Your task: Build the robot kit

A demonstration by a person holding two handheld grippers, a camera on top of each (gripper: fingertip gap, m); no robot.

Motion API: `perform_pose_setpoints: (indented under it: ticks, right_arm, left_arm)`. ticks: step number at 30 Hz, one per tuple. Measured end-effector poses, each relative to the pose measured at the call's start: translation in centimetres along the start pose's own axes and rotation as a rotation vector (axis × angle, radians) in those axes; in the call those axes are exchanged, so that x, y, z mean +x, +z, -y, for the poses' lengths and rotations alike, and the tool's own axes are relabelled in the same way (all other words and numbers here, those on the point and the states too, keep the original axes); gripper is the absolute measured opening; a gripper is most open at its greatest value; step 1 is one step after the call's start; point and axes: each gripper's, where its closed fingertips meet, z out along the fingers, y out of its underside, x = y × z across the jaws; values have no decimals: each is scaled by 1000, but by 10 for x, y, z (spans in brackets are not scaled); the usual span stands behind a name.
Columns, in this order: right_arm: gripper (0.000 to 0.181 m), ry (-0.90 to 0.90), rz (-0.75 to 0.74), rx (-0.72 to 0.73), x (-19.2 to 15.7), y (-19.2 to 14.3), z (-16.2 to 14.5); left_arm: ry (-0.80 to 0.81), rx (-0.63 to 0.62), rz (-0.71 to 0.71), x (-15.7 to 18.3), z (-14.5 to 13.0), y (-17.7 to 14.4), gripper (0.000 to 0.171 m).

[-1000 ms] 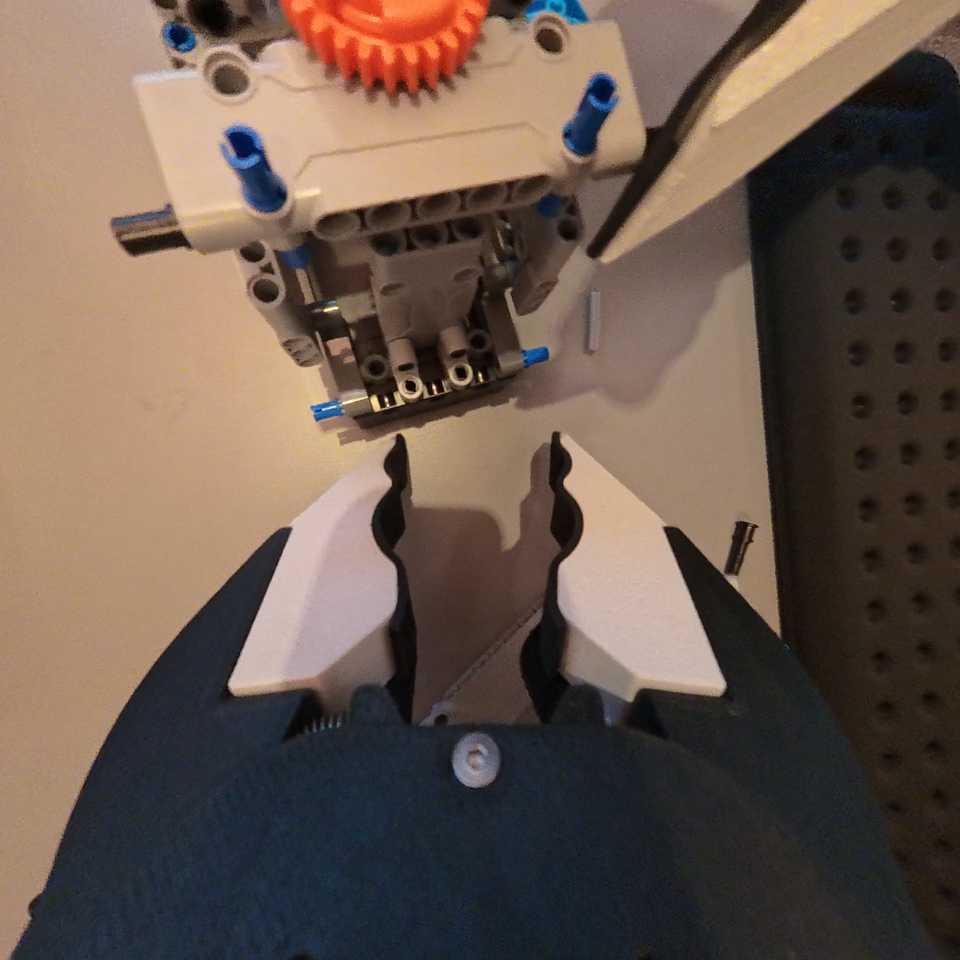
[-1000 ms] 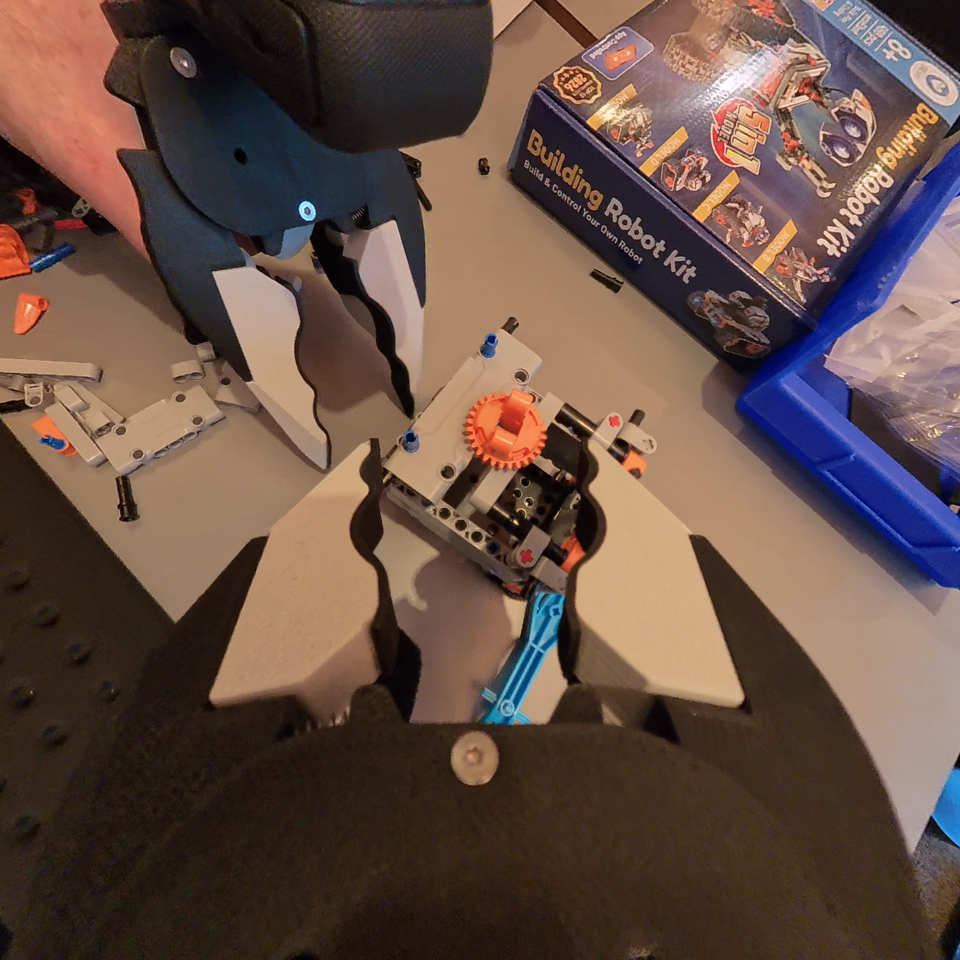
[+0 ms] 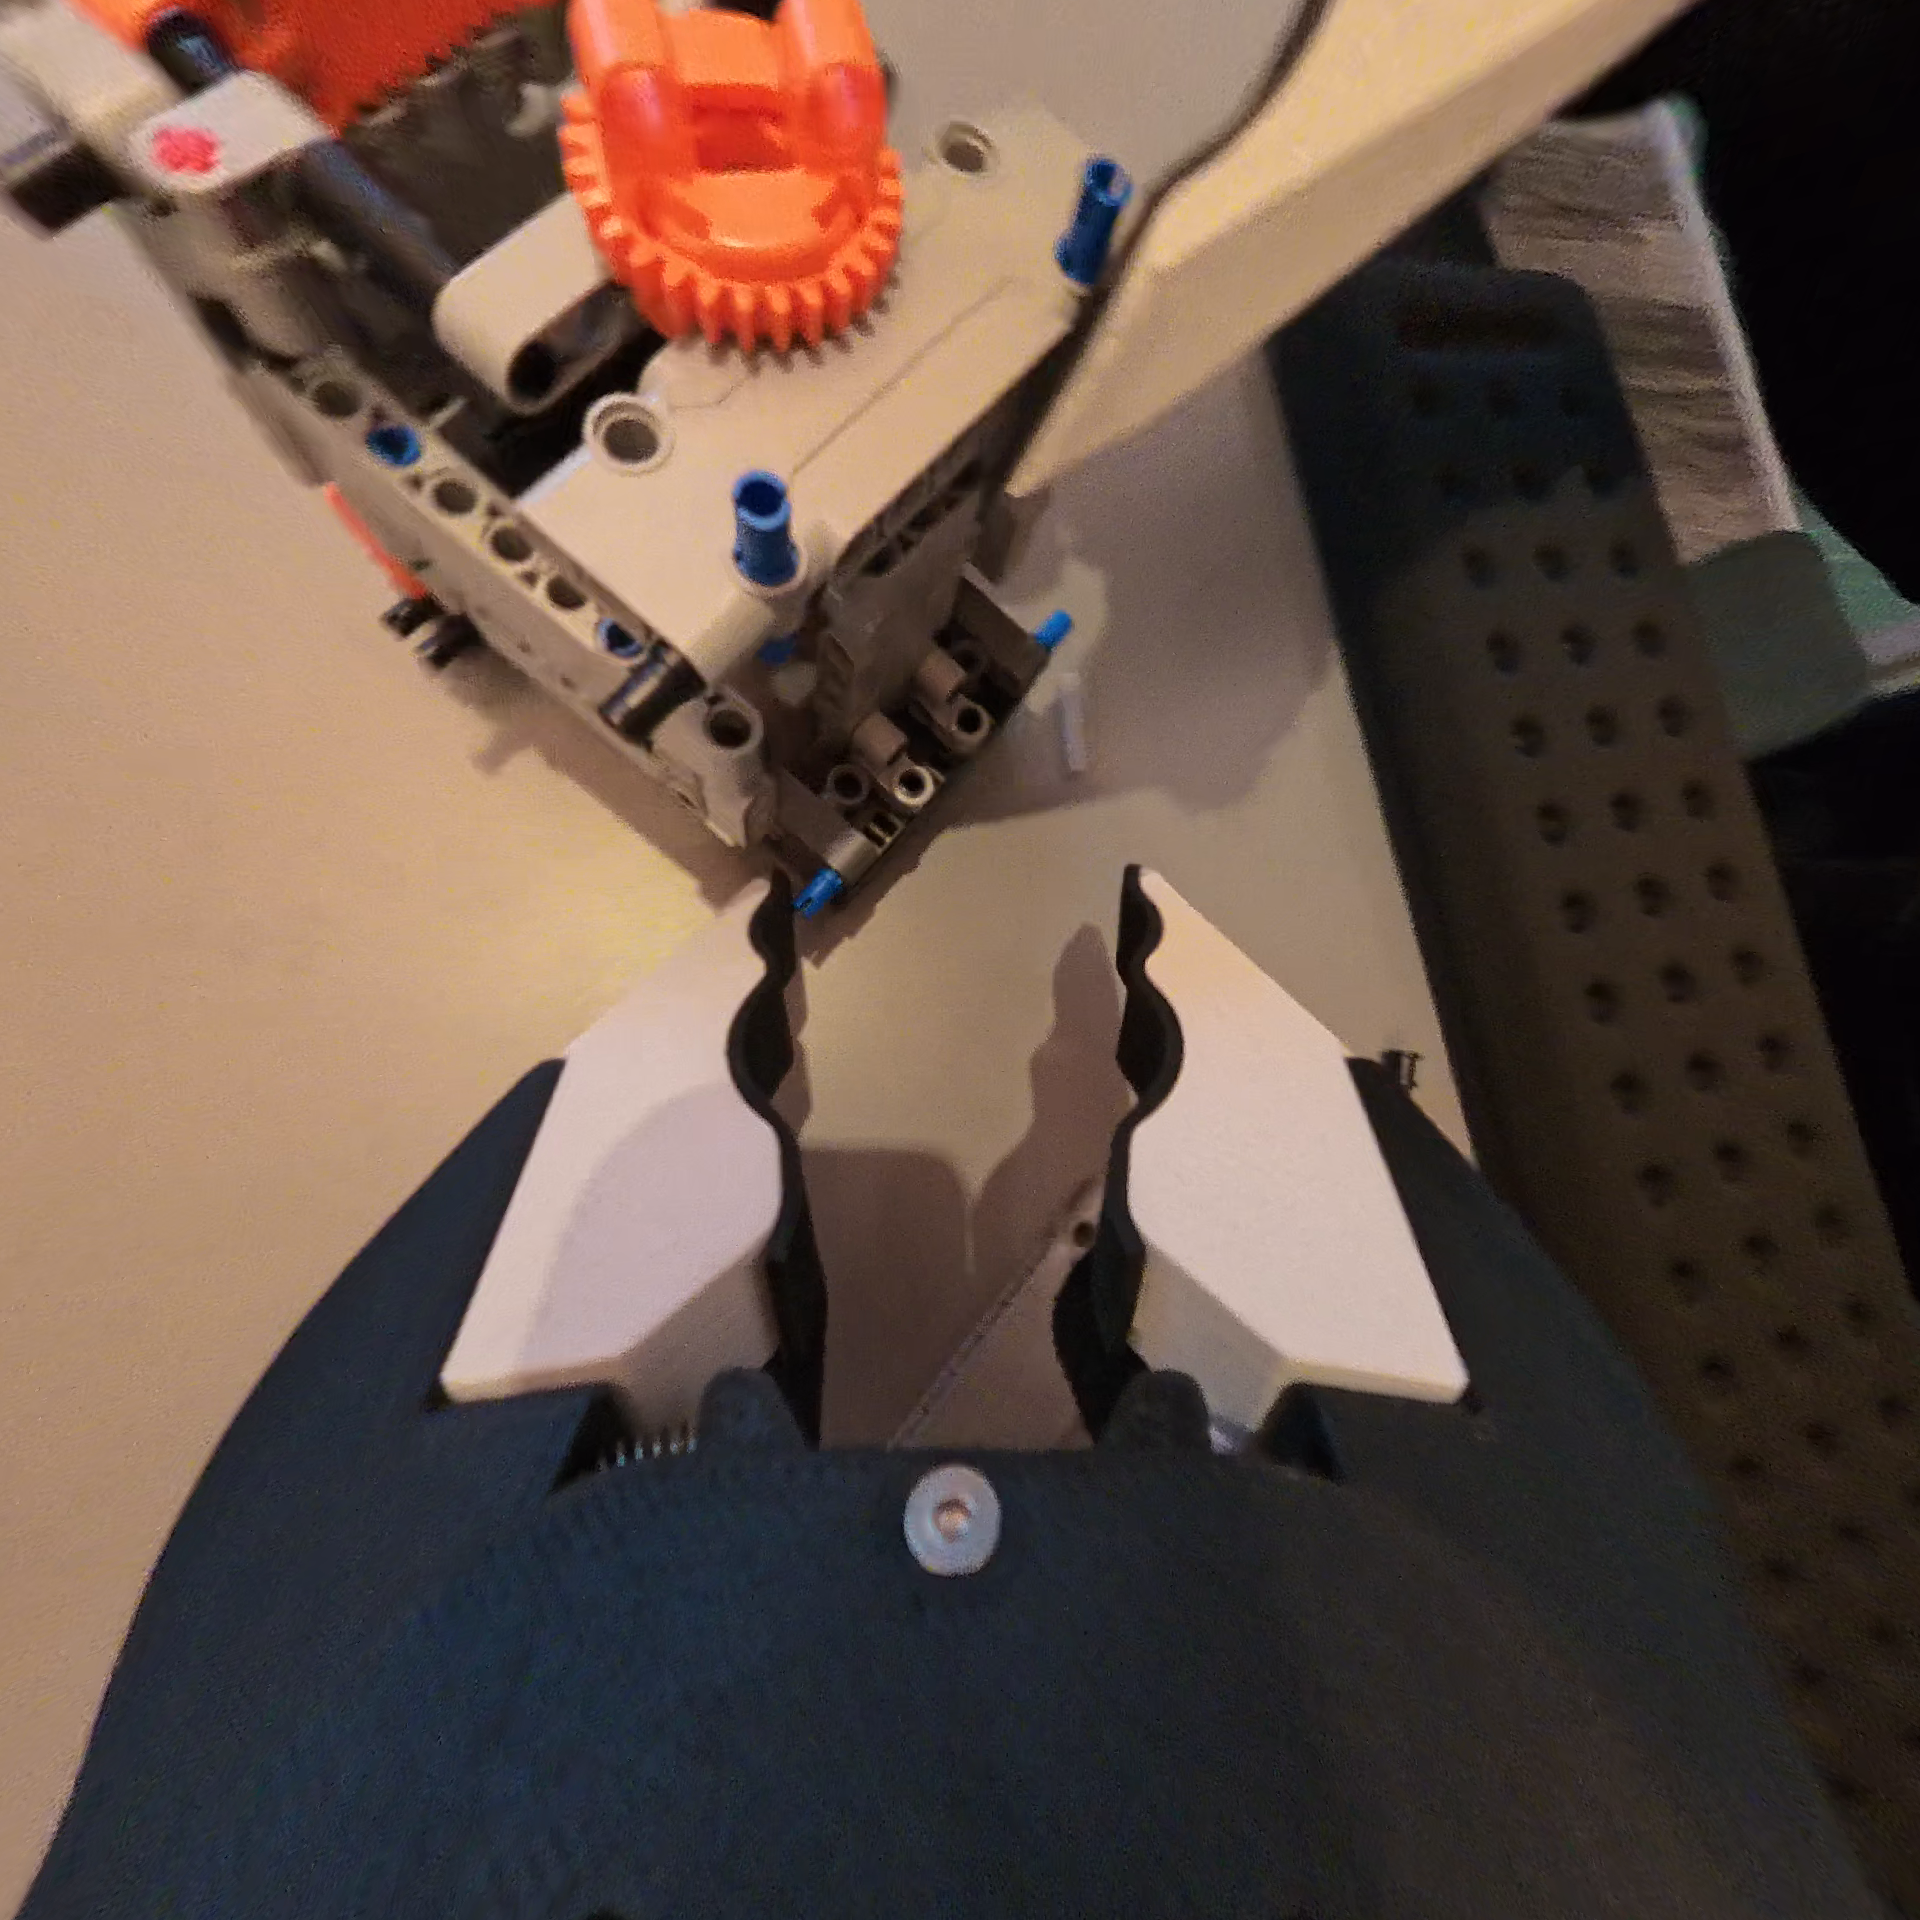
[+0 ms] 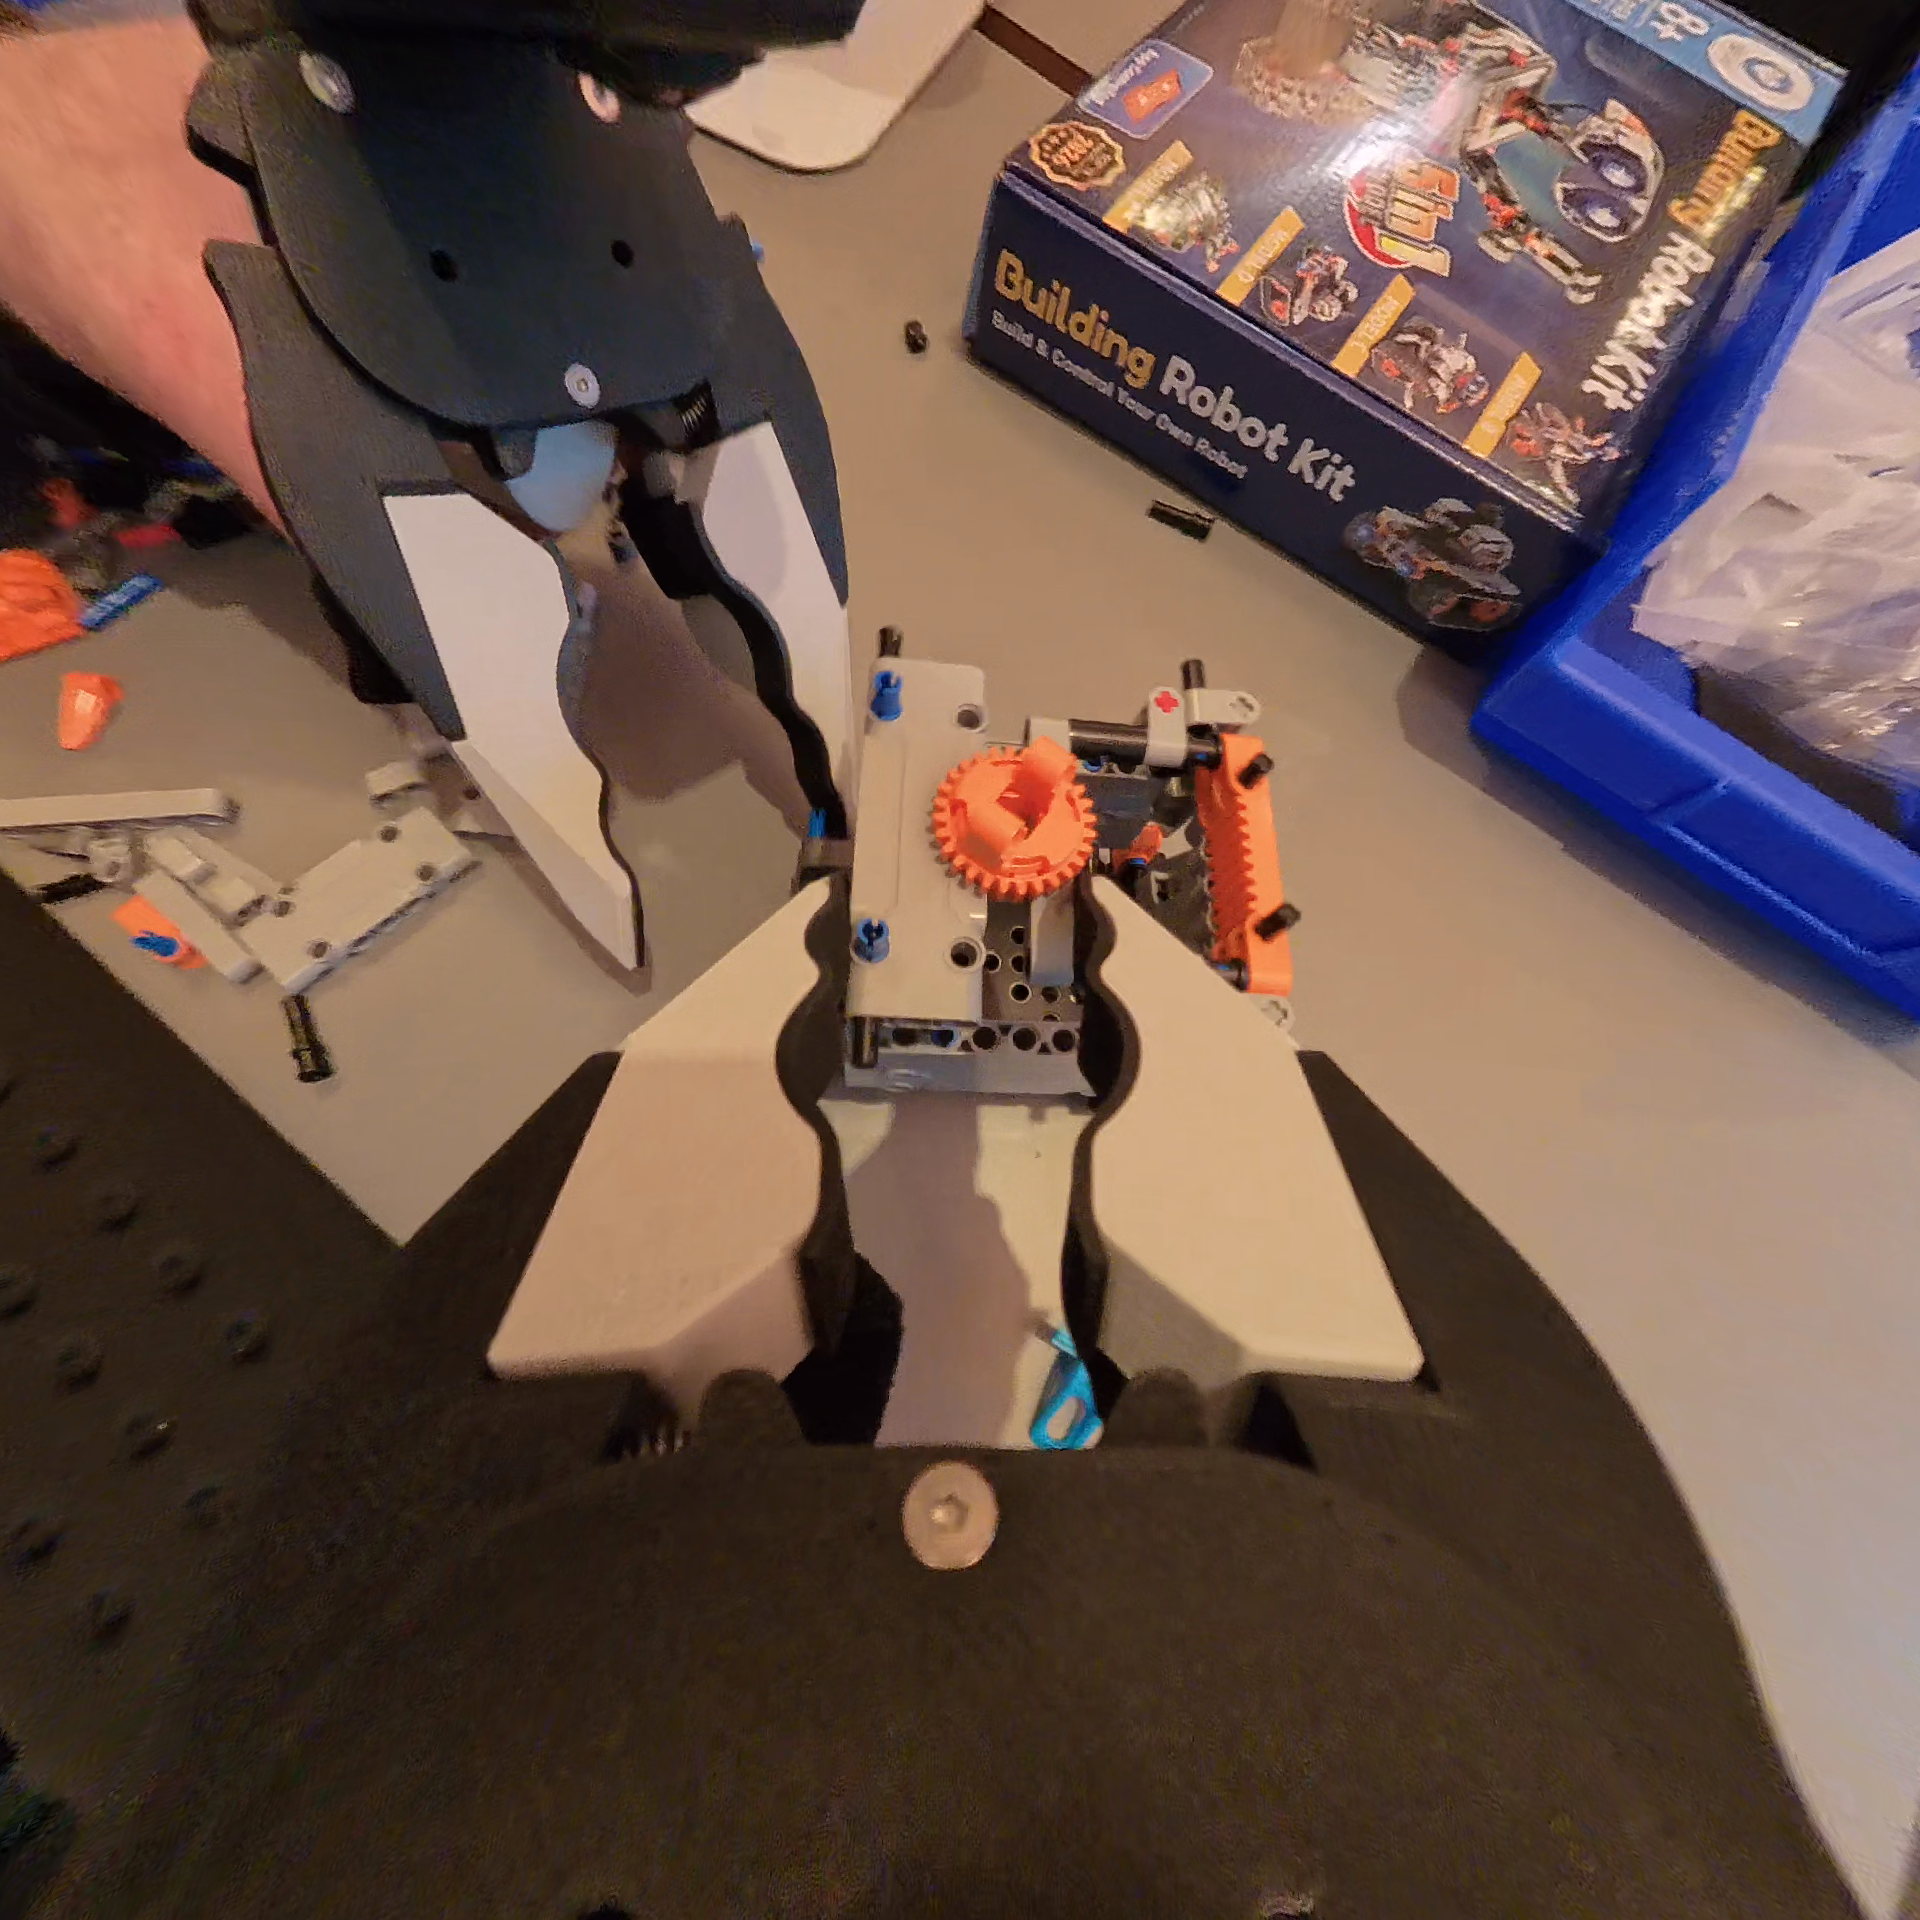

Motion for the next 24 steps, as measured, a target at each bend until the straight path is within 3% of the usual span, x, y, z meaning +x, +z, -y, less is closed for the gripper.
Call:
perform_pose_setpoints:
  ticks: [7,13,17,21,24]
  right_arm:
    - [41,-24,33,22,-5,-7,-7]
    - [49,-108,-29,-6,-7,-7,-10]
    - [41,-149,-77,-9,-5,-8,-11]
    - [41,-138,-57,-6,-6,-9,-11]
    - [41,-80,-1,2,-6,-11,-10]
  left_arm:
    - [27,14,-17,5,4,-14,50]
    - [163,182,246,-22,40,-45,52]
    - [320,144,394,-29,50,-46,41]
    - [375,145,357,-20,57,-35,26]
    - [373,150,346,-20,59,-36,25]
